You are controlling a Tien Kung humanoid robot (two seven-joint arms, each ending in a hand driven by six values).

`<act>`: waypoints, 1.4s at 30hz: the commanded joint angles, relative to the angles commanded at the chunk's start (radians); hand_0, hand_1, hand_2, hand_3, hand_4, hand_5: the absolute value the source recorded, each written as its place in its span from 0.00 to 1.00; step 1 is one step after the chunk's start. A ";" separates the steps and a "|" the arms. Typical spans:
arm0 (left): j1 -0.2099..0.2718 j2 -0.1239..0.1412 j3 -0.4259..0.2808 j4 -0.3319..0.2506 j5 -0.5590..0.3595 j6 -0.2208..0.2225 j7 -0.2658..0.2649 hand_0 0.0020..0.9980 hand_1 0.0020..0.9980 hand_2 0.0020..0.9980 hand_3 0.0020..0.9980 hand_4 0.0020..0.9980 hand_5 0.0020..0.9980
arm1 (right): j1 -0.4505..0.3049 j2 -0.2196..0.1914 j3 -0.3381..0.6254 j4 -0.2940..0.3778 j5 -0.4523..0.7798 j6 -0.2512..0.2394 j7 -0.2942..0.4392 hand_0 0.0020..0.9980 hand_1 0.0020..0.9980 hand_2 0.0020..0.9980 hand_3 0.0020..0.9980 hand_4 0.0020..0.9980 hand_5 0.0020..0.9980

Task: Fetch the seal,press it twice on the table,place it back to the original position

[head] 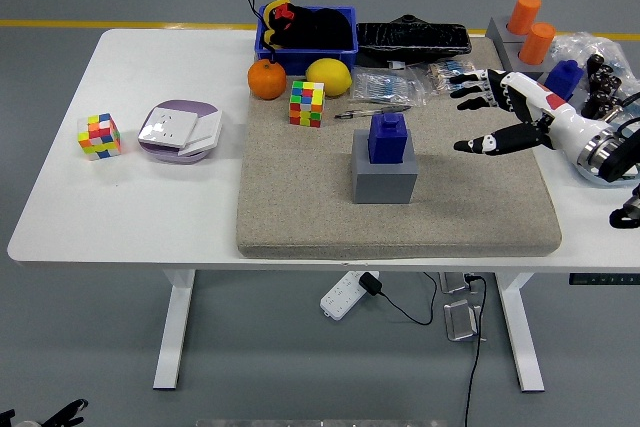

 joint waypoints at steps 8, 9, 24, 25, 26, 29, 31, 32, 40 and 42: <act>-0.003 0.002 0.045 0.000 -0.037 -0.002 -0.007 0.81 0.79 0.76 0.80 0.68 0.43 | 0.068 0.025 -0.107 -0.065 0.002 -0.007 0.006 0.92 0.92 0.93 0.99 1.00 0.00; -0.003 0.002 0.051 0.000 -0.043 -0.003 -0.008 0.81 0.79 0.76 0.80 0.68 0.43 | 0.078 0.030 -0.121 -0.075 0.003 -0.011 0.010 0.92 0.92 0.93 0.99 1.00 0.00; -0.008 -0.003 0.150 0.000 -0.125 -0.011 -0.018 0.81 0.79 0.76 0.80 0.68 0.43 | 0.176 0.097 -0.256 -0.198 0.015 -0.040 0.047 0.92 0.91 0.92 0.99 1.00 0.00; -0.009 -0.003 0.155 0.000 -0.128 -0.012 -0.019 0.81 0.79 0.76 0.80 0.68 0.43 | 0.181 0.102 -0.265 -0.207 0.017 -0.042 0.051 0.91 0.89 0.88 0.97 1.00 0.00; -0.009 -0.003 0.160 0.000 -0.132 -0.012 -0.019 0.81 0.79 0.76 0.80 0.68 0.43 | 0.184 0.106 -0.271 -0.215 0.019 -0.044 0.054 0.91 0.89 0.88 0.97 1.00 0.00; -0.008 -0.004 0.172 0.000 -0.142 -0.013 -0.020 0.81 0.79 0.76 0.80 0.68 0.43 | 0.193 0.120 -0.289 -0.239 0.034 -0.056 0.068 0.91 0.89 0.88 0.97 1.00 0.00; -0.008 -0.004 0.178 0.000 -0.146 -0.014 -0.020 0.81 0.79 0.76 0.80 0.68 0.43 | 0.196 0.129 -0.294 -0.250 0.043 -0.064 0.077 0.88 0.85 0.84 0.94 1.00 0.00; -0.008 -0.004 0.178 0.000 -0.145 -0.014 -0.020 0.81 0.79 0.76 0.80 0.68 0.43 | 0.197 0.132 -0.295 -0.255 0.046 -0.068 0.080 0.88 0.85 0.84 0.94 1.00 0.00; -0.011 -0.004 0.243 0.000 -0.200 -0.020 -0.030 0.81 0.79 0.76 0.80 0.68 0.43 | 0.205 0.168 -0.293 -0.309 0.119 -0.114 0.122 0.85 0.79 0.79 0.89 0.99 0.00; -0.010 -0.006 0.251 0.000 -0.207 -0.021 -0.031 0.81 0.79 0.76 0.80 0.68 0.43 | 0.202 0.173 -0.287 -0.322 0.153 -0.111 0.129 0.85 0.79 0.79 0.89 0.99 0.00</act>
